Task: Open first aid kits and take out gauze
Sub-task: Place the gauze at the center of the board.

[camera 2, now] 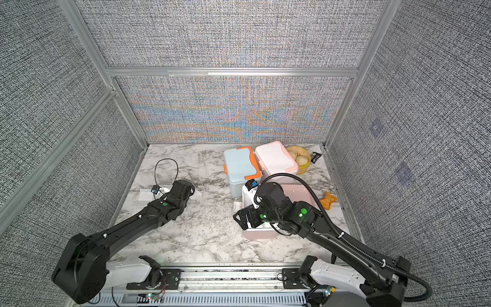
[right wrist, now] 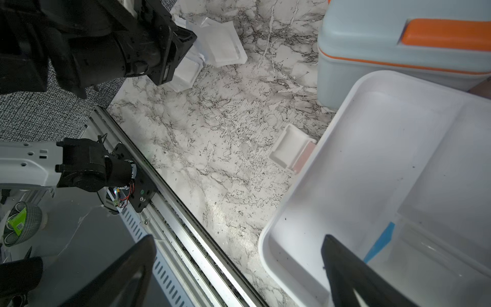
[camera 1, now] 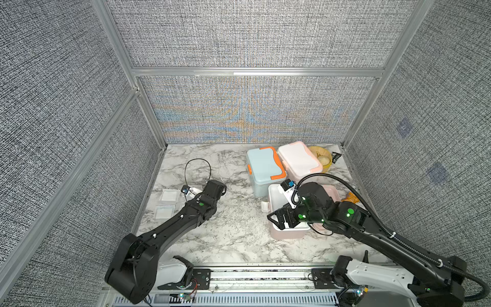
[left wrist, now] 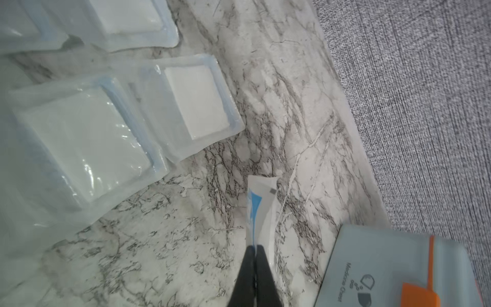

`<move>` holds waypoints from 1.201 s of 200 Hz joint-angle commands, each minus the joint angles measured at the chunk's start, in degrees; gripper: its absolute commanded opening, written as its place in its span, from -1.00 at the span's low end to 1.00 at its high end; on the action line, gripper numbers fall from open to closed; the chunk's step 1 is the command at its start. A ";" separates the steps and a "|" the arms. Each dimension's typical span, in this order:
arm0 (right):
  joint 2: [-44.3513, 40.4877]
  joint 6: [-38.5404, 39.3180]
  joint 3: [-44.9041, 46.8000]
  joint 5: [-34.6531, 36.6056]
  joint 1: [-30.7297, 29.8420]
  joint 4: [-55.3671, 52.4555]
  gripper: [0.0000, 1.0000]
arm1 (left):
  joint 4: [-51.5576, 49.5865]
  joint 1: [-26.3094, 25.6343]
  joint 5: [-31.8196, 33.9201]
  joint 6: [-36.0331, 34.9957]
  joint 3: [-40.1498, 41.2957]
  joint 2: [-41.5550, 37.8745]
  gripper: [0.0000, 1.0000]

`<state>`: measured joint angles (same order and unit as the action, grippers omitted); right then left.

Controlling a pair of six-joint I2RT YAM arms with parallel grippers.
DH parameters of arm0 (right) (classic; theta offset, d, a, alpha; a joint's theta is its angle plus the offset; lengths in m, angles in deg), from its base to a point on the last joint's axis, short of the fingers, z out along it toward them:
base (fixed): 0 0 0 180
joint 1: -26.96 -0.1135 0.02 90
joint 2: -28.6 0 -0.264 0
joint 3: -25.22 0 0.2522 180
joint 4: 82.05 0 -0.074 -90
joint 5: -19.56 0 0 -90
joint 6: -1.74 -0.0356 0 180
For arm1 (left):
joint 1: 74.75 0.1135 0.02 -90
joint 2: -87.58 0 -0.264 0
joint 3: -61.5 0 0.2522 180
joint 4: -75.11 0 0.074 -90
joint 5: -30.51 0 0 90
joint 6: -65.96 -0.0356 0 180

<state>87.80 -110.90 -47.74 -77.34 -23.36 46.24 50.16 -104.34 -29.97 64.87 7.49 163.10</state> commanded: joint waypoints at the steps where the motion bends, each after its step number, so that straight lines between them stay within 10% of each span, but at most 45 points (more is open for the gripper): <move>1: 0.38 0.45 -0.30 0.61 -0.08 0.86 0.98 | 6.34 1.00 -2.97 8.53 0.35 3.57 -1.00; 153: 0.67 1.62 -0.36 1.01 -0.12 -0.50 0.98 | 12.14 4.14 -1.58 21.92 0.17 17.60 -1.00; 240: -0.63 1.41 -0.83 5.07 0.05 -2.36 0.98 | 9.03 4.19 -6.60 17.68 0.25 10.48 0.26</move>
<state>88.06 -109.39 -48.14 -75.00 -23.34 44.93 61.40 -100.16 -34.91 86.37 7.88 176.52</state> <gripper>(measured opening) 0.989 0.538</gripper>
